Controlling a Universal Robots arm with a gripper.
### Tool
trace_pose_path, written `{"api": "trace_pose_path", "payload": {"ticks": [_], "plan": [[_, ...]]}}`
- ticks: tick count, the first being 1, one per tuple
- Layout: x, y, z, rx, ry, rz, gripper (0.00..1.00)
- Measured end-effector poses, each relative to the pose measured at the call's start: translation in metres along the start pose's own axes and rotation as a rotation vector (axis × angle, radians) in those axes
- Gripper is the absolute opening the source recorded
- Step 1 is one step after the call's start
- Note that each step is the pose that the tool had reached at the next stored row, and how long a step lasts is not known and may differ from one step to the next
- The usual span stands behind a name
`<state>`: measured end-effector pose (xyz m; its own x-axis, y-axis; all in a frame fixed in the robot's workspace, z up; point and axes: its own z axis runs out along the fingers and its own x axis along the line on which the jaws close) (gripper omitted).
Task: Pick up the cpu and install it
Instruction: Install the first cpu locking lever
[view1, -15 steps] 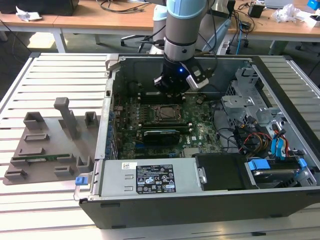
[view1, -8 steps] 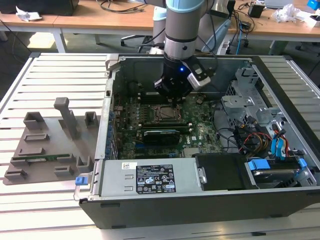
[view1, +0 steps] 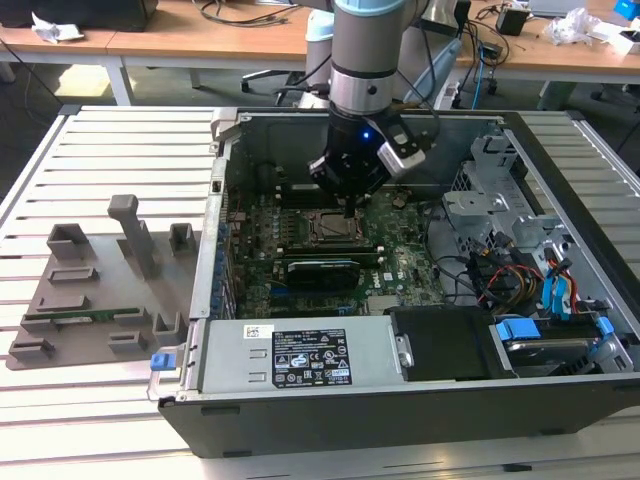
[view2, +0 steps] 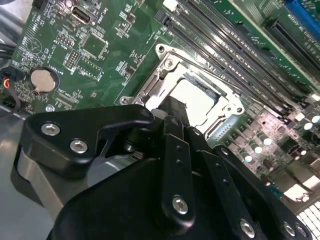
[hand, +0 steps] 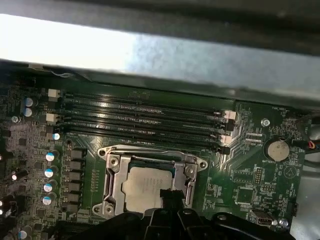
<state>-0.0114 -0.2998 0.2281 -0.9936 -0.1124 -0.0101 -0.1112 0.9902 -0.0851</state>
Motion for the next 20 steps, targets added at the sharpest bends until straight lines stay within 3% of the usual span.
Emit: {"api": "trace_pose_path", "payload": {"ticks": [13, 17, 20], "plan": [[-0.0002, -0.0015, -0.0171, 0.0006, 0.0001, 0.000, 0.11], [-0.0003, -0.0023, -0.0263, 0.0022, 0.0003, 0.000, 0.11], [-0.0003, -0.0023, -0.0269, 0.0014, 0.0000, 0.000, 0.11]]}}
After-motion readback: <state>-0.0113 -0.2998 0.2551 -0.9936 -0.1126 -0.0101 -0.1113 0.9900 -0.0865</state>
